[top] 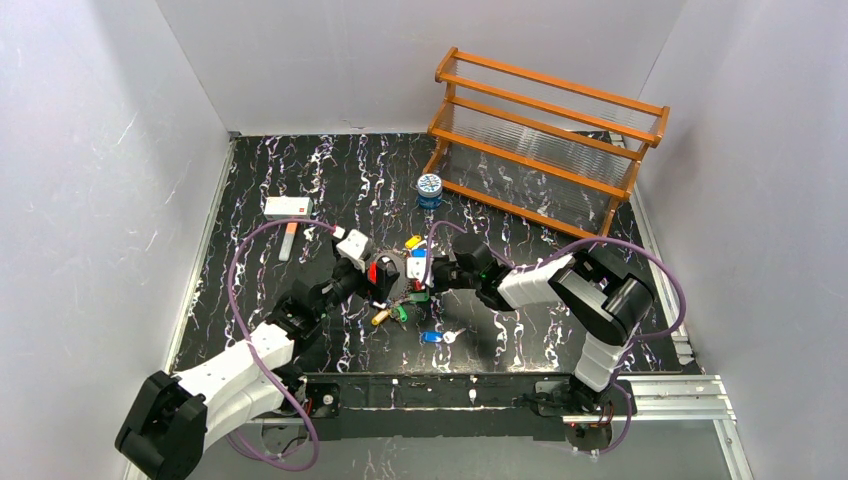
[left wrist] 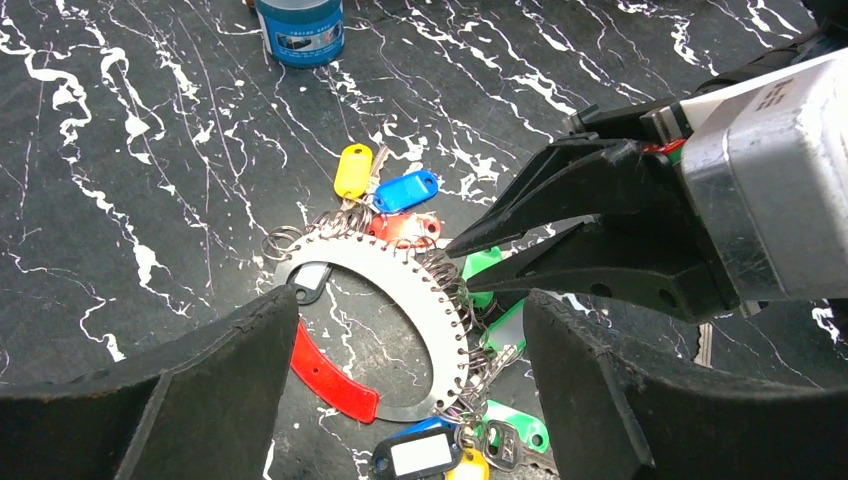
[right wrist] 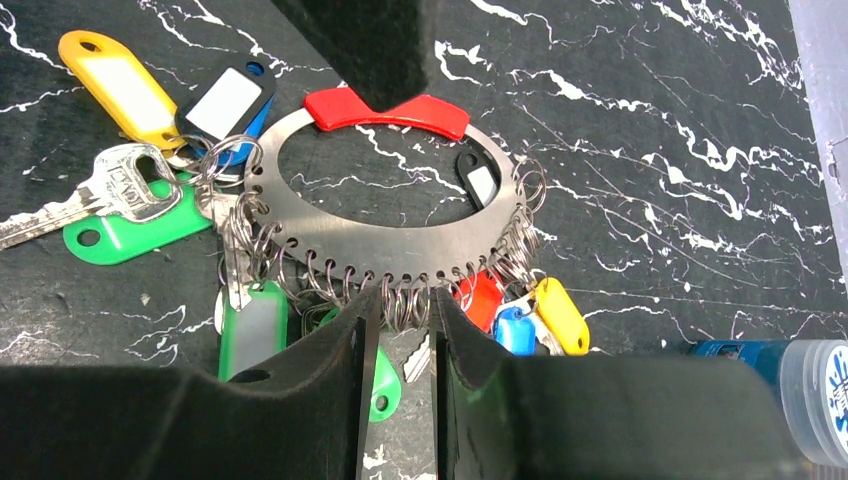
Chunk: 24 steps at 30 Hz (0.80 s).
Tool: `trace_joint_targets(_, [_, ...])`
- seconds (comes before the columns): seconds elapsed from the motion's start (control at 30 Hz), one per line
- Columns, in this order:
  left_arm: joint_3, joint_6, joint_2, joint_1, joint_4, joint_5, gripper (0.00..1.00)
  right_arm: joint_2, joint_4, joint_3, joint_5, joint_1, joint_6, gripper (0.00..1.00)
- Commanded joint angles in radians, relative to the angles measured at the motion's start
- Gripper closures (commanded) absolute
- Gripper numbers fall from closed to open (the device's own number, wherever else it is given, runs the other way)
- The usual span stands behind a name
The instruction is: Put the keys on the keyring
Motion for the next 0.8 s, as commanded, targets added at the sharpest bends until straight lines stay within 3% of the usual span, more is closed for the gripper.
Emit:
trace_joint_targets(0.0, [-0.014,-0.016,0.0,0.005,0.021,0.002,0.19,-0.016,0.079,-0.022,0.013,0.001,0.006,0.68])
trace_joint_targets(0.33, [-0.018,-0.048,0.025,0.005,0.019,0.01,0.2,-0.036,0.036,-0.042,-0.048,-0.004,0.02,0.68])
trace_joint_targets(0.77, [-0.012,-0.094,0.075,0.005,0.006,-0.071,0.23,-0.019,-0.185,0.02,-0.248,0.013,0.008,0.69])
